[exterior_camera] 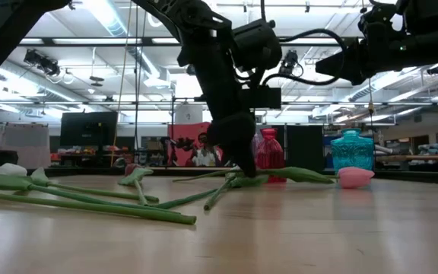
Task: Sort flowers into vase by color
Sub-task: Put the pink flower into the pink vase
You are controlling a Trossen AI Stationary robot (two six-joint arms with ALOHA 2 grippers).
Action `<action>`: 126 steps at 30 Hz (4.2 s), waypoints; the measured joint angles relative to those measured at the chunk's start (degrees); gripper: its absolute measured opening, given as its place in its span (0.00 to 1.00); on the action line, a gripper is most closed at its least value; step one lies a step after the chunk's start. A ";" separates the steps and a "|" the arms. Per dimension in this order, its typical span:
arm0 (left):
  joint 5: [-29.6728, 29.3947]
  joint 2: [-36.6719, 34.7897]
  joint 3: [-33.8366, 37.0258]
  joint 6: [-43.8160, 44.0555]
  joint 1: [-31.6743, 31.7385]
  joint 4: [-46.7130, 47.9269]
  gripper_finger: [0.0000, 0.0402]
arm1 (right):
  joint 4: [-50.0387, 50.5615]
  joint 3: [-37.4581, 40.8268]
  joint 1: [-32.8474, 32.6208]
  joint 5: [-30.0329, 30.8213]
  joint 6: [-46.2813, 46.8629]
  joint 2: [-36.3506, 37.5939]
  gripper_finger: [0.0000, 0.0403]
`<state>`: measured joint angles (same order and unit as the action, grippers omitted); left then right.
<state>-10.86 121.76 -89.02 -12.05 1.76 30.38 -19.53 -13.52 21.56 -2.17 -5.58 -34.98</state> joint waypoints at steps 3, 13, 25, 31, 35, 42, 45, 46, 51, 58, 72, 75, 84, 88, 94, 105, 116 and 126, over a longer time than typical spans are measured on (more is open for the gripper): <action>-0.49 0.35 -0.08 0.00 0.00 -0.20 0.32 | -0.10 0.00 0.00 0.00 0.00 -0.15 0.37; -0.47 0.22 -0.03 3.77 0.00 -0.13 0.04 | -0.15 -0.04 0.00 0.00 0.02 -0.57 0.37; 4.03 -9.68 3.08 7.78 0.00 -0.96 0.02 | 2.26 -0.04 0.01 3.88 0.46 2.80 0.37; 4.23 -18.20 16.25 8.34 0.57 -14.86 0.02 | 4.30 -0.04 -0.04 2.99 1.04 5.48 0.37; 4.02 -24.46 26.59 9.77 1.70 -27.61 0.02 | 4.90 -0.02 -0.17 2.43 1.32 5.25 0.37; -0.01 -31.82 40.41 7.80 2.21 -52.97 0.02 | 4.72 0.00 -0.34 2.16 2.64 4.55 0.37; 0.00 -32.17 44.15 6.98 2.06 -62.67 0.02 | 4.60 0.02 -0.55 2.16 2.65 4.20 0.37; 0.06 -32.15 45.08 6.10 1.95 -65.65 0.02 | 4.42 0.00 -0.52 2.16 2.61 4.22 0.37; -0.85 -32.20 46.30 -0.97 2.29 -79.84 0.02 | 3.81 0.02 -0.55 2.14 2.56 3.70 0.37; 0.25 -32.21 44.93 -3.38 8.20 -89.12 0.02 | 2.91 0.02 -0.55 2.14 2.40 3.58 0.37; 7.47 -23.02 32.19 -1.16 12.37 -90.92 0.02 | 2.47 0.02 -0.55 2.14 1.95 2.56 0.37; 7.53 -21.19 30.47 -1.71 12.67 -90.90 0.02 | 2.45 0.02 -0.55 2.14 1.94 2.45 0.37; 5.81 -20.07 30.20 -0.94 13.68 -88.67 0.02 | 2.41 0.02 -0.55 2.14 1.31 2.45 0.37; 5.35 -20.05 30.26 0.01 13.62 -86.82 0.02 | 2.06 0.02 -0.55 2.10 1.33 2.45 0.37; 4.37 -16.20 30.28 5.50 14.81 -86.81 0.02 | 2.05 0.02 -0.54 1.86 1.93 2.45 0.37; 0.49 -14.71 30.32 11.06 16.81 -80.43 0.02 | 1.58 0.02 -0.55 -0.58 2.12 2.47 0.37; 0.01 -14.71 30.32 11.04 16.79 -73.11 0.07 | 1.69 0.02 -0.55 -0.47 2.12 2.47 0.37; 1.30 -16.63 30.26 9.20 16.51 -64.83 0.06 | 2.38 0.02 -0.55 -0.46 2.18 2.45 0.37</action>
<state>-9.56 105.13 -58.76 -2.85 18.27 -34.45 -17.15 -13.50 21.02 -2.63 -3.41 -32.53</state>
